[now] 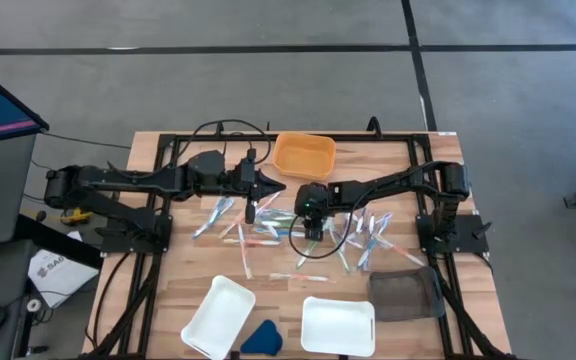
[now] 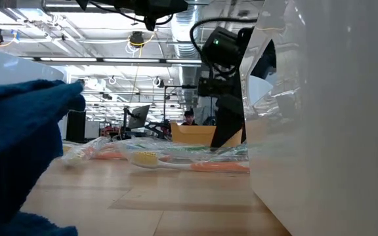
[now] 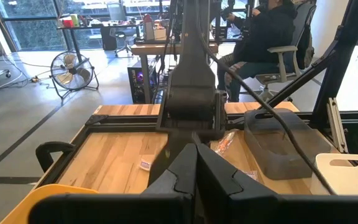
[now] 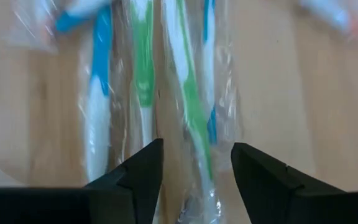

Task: Pick & Place Toothbrushes
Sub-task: Put the green toothbrush into the black bin

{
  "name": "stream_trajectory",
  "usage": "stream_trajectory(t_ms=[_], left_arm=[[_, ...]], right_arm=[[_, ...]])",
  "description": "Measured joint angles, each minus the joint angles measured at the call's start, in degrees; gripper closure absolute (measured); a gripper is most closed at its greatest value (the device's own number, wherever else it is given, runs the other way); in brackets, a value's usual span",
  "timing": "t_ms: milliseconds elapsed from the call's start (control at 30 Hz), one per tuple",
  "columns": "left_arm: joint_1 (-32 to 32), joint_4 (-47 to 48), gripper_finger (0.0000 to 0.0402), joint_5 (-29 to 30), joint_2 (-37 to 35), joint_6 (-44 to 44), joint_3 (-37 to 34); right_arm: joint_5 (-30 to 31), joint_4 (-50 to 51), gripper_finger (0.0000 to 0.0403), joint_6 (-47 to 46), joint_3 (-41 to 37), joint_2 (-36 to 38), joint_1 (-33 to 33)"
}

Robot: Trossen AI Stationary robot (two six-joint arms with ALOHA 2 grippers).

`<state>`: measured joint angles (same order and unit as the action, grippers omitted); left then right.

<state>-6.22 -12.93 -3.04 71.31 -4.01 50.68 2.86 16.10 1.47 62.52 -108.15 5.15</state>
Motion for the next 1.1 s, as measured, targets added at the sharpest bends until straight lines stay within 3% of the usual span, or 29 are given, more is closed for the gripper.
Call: stream_trajectory(t_ms=[500, 967, 1100], left_arm=[[0.00, 0.00, 0.0399, -0.01, 0.00, 0.00, 0.00], [0.00, 0.00, 0.0399, 0.01, 0.00, 0.01, 0.00], [0.00, 0.00, 0.0399, 0.00, 0.00, 0.01, 0.00]], right_arm=[[-0.07, 0.10, 0.0256, 0.03, -0.02, -0.01, 0.61], [-0.03, 0.15, 0.0383, 2.05, -0.02, 0.01, 1.07], [-0.01, 0.15, 0.0384, 3.01, -0.02, 0.04, 1.07]])
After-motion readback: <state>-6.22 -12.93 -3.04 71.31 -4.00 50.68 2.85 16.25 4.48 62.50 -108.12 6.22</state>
